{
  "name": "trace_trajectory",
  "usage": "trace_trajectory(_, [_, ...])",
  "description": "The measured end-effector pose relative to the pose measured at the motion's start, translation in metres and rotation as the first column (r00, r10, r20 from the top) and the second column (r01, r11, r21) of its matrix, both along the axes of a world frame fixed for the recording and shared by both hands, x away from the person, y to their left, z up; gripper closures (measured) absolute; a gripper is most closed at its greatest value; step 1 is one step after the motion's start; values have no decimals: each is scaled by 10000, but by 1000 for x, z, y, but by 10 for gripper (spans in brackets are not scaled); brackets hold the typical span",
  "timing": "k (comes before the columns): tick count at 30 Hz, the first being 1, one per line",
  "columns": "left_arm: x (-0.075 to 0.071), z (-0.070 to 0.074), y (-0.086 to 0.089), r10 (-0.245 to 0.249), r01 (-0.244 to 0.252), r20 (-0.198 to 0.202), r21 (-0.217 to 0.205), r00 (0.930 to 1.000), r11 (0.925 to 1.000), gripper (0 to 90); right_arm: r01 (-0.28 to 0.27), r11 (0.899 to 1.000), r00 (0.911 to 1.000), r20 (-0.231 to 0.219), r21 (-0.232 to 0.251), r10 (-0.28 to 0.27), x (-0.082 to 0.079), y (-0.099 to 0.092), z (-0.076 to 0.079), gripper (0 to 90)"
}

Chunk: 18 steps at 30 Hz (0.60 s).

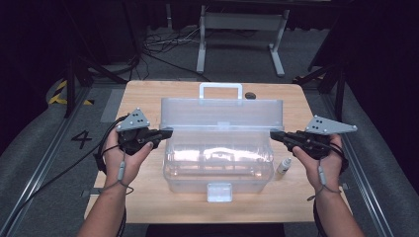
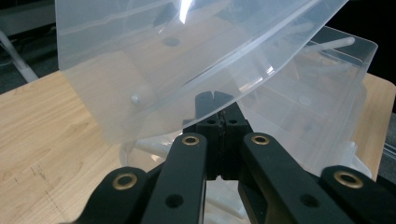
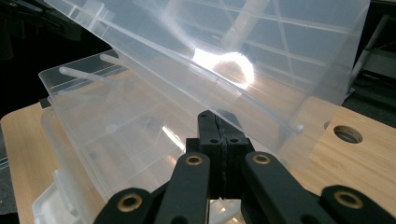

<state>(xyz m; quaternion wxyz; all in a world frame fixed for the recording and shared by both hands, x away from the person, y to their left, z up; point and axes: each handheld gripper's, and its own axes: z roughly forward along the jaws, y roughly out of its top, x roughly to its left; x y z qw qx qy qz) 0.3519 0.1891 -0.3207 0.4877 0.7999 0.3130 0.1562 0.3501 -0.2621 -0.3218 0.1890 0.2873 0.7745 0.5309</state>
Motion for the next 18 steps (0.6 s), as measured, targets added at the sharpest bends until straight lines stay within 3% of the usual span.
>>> trace_trajectory(18, [16, 9, -1, 356, -355, 325, -47, 9988, 9994, 886, 308, 9991, 9992, 246, 282, -315, 18, 4, 9, 900])
